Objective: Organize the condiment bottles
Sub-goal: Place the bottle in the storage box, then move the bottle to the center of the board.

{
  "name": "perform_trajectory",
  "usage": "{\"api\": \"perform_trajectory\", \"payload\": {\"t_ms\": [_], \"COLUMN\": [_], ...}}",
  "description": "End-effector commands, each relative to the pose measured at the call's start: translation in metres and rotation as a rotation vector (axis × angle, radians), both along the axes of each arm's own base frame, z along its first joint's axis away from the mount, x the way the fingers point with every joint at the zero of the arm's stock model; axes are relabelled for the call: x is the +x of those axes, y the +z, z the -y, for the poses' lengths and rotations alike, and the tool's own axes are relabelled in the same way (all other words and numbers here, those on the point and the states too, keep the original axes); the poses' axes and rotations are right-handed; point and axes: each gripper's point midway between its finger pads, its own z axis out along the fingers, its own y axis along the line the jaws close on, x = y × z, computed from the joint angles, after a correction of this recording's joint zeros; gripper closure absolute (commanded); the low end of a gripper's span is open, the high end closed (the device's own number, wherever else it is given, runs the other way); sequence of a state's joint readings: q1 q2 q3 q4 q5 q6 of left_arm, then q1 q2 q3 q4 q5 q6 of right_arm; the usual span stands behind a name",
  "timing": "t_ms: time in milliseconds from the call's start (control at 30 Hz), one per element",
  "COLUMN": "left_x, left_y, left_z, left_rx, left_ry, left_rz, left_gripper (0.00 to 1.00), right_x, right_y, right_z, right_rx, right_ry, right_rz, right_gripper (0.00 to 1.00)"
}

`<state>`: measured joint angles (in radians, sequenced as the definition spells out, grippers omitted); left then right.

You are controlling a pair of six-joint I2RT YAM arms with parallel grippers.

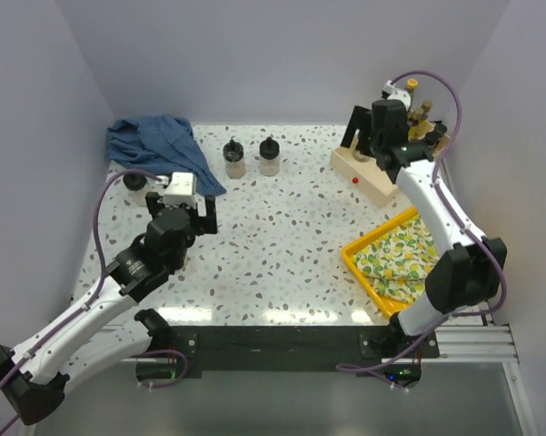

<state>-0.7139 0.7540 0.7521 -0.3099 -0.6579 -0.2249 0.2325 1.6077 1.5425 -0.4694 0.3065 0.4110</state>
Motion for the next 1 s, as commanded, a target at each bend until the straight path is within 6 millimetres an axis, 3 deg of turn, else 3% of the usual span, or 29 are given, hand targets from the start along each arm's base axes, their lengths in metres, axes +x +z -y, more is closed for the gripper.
{"api": "perform_trajectory", "payload": {"t_ms": [0,33,67,100,133,167,233,267,300,467,600,833,933,967], "left_x": [-0.006,-0.012,-0.014,-0.016,-0.020,-0.022,-0.026,-0.027,-0.028,-0.031,-0.026,-0.030,-0.023,-0.024], "left_y": [-0.004,-0.014,-0.013,-0.014,-0.016,-0.014,-0.015,-0.015,-0.019,-0.044,-0.058,-0.112,-0.123,-0.125], "left_z": [-0.011,-0.016,-0.018,-0.019,-0.022,-0.023,-0.031,-0.035,-0.040,-0.058,-0.073,-0.072,-0.061,-0.066], "left_rx": [-0.109,-0.089,-0.132,-0.144,-0.149,-0.184,-0.206,-0.203,-0.195,-0.135,-0.182,-0.286,-0.283,-0.277], "left_ry": [0.165,0.184,0.218,0.230,0.238,0.251,0.291,0.318,0.344,0.458,0.515,0.561,0.484,0.521], "left_rz": [-0.119,-0.164,-0.167,-0.175,-0.185,-0.179,-0.188,-0.190,-0.202,-0.329,-0.404,-0.508,-0.530,-0.530], "left_gripper": [0.00,0.00,0.00,0.01,0.02,0.04,0.07,0.07,0.07,0.07,0.05,0.04,0.04,0.04], "right_x": [-0.056,-0.073,-0.088,-0.102,-0.118,-0.130,-0.156,-0.166,-0.175,-0.194,-0.205,-0.214,-0.215,-0.215], "right_y": [-0.022,-0.036,-0.025,-0.040,-0.041,-0.035,-0.053,-0.045,-0.058,-0.059,-0.058,-0.060,-0.061,-0.060], "right_z": [-0.055,-0.071,-0.076,-0.081,-0.096,-0.099,-0.109,-0.110,-0.108,-0.102,-0.104,-0.106,-0.106,-0.105], "right_rx": [0.014,0.012,0.019,0.016,0.028,0.057,0.104,0.139,0.144,0.171,0.189,0.206,0.203,0.198], "right_ry": [0.205,0.264,0.294,0.323,0.387,0.406,0.465,0.485,0.489,0.507,0.549,0.583,0.587,0.588], "right_rz": [-0.083,-0.116,-0.086,-0.117,-0.124,-0.108,-0.150,-0.119,-0.138,-0.099,-0.100,-0.101,-0.094,-0.091], "right_gripper": [0.01,0.01,0.01,0.01,0.01,0.01,0.01,0.01,0.01,0.01,0.01,0.01,0.01,0.01]}}
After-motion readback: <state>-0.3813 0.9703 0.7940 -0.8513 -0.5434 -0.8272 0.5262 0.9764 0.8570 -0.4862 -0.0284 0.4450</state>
